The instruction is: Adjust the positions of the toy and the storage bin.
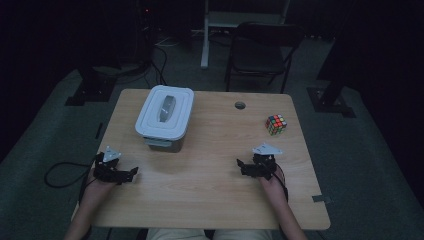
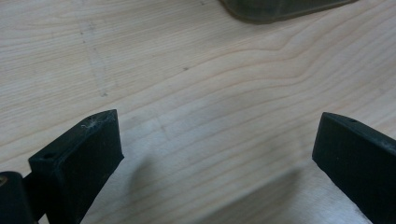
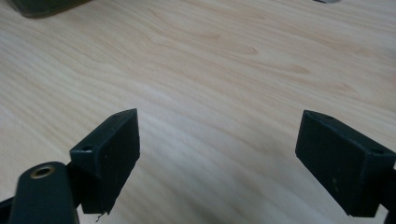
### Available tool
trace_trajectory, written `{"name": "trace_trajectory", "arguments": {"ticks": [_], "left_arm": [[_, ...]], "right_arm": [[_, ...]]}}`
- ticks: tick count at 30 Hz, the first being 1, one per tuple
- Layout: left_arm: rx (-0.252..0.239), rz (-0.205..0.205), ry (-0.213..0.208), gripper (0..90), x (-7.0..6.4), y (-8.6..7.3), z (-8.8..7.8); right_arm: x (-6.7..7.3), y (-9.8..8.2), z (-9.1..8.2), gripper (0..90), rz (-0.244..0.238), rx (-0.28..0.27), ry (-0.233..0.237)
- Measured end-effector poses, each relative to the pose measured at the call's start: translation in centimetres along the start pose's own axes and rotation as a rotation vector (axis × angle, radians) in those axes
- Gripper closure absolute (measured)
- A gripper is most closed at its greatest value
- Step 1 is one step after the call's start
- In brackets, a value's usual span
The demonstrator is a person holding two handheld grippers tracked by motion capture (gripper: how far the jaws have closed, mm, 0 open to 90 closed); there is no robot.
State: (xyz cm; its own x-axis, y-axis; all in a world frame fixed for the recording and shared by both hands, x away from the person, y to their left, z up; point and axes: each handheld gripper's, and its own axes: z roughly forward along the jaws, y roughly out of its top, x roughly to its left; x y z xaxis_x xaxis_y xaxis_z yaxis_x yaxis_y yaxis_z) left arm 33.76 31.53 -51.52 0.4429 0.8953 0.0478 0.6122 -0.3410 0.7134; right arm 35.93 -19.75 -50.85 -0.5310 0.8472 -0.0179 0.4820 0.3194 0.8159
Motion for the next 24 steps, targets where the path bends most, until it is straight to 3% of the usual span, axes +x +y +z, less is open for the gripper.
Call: {"name": "trace_trajectory", "arguments": {"ticks": [6, 12, 19, 20, 24], "left_arm": [[-0.01, -0.017, 0.021, 2.3, 0.9, 0.5, 0.5], [-0.023, -0.054, 0.01, 2.3, 1.6, 1.3, 1.3], [-0.034, -0.046, 0.022, 2.3, 1.8, 2.5, 2.3], [-0.038, -0.031, 0.054, 2.3, 1.7, 2.8, 2.5], [-0.05, -0.057, 0.054, 2.3, 1.9, 3.6, 2.8]], "right_arm": [[0.2, 1.5, 1.6, 13.8, 0.005, -0.015, -0.021], [0.3, 3.0, 3.5, 13.8, 0.036, -0.011, -0.004], [1.4, 4.1, 5.7, 13.8, 0.035, -0.005, 0.022], [1.7, 4.5, 6.5, 13.8, 0.033, 0.005, 0.039], [2.3, 5.8, 8.1, 13.8, 0.025, 0.01, 0.044]]}}
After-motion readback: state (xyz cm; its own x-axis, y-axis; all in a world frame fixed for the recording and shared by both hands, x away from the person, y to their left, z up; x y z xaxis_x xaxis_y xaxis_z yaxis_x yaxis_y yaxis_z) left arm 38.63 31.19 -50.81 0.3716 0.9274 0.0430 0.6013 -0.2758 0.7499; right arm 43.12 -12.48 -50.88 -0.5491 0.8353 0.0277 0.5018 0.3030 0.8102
